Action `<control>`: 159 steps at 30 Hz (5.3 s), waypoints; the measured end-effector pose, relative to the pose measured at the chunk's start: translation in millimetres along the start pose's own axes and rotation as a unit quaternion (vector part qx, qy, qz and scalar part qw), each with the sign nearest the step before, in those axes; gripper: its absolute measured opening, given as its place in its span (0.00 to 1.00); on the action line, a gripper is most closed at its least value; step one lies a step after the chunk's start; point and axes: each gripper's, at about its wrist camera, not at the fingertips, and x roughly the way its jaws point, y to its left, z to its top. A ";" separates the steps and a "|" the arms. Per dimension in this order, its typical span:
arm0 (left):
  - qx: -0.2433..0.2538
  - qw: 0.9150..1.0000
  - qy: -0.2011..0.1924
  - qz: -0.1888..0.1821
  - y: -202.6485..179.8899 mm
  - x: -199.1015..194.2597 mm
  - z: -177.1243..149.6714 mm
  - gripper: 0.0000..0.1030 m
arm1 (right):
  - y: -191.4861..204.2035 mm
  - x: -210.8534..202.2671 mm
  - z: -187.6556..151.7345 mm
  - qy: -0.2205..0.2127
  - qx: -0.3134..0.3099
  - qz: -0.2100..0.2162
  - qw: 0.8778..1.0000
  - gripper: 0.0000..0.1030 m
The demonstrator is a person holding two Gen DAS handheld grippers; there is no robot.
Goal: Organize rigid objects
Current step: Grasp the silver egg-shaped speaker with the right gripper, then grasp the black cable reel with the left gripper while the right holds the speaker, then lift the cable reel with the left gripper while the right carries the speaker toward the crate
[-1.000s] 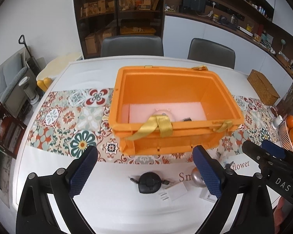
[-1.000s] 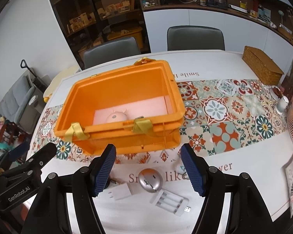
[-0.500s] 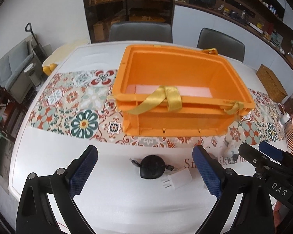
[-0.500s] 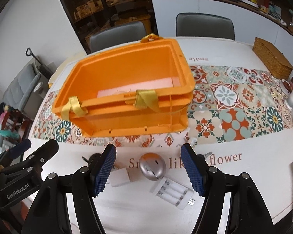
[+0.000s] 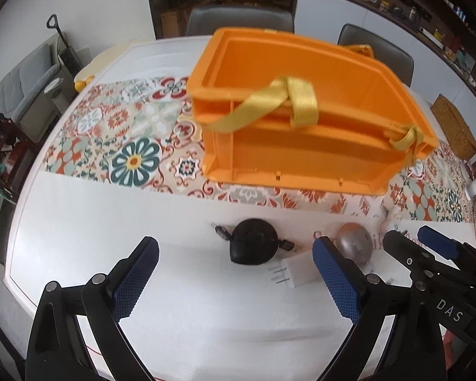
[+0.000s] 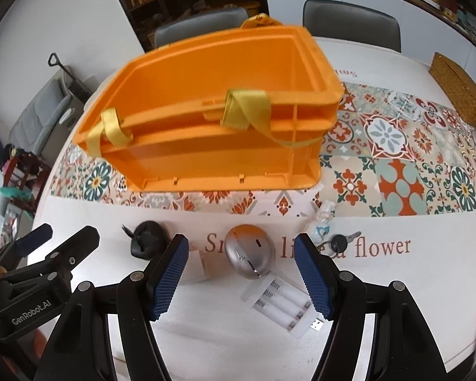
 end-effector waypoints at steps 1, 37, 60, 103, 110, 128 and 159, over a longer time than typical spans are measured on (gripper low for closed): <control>0.000 1.000 0.003 0.001 0.6 2.2 -1.9 0.96 | 0.1 2.6 -0.6 0.003 -0.001 0.000 1.000 0.67; -0.015 0.998 0.056 0.020 -2.1 65.7 -23.2 0.96 | 5.0 96.6 -11.5 0.076 -0.035 -0.019 0.996 0.67; -0.024 0.998 0.060 0.003 4.4 71.2 -25.3 0.96 | 15.7 108.6 -16.5 0.068 -0.048 -0.017 0.996 0.55; 0.036 0.996 0.080 -0.024 1.8 120.0 -2.5 0.91 | -0.9 66.3 1.7 0.031 -0.017 0.000 0.999 0.55; 0.046 0.996 0.066 -0.023 -0.3 127.1 5.1 0.77 | 2.3 70.5 2.1 0.034 -0.017 -0.005 0.999 0.55; 0.039 0.998 0.044 -0.034 1.9 89.1 -8.1 0.76 | 14.9 60.7 1.1 0.028 -0.019 -0.006 0.999 0.55; 0.039 0.995 -0.054 -0.080 14.4 -13.8 21.4 0.76 | 29.5 -29.8 10.7 -0.051 -0.005 0.000 0.999 0.55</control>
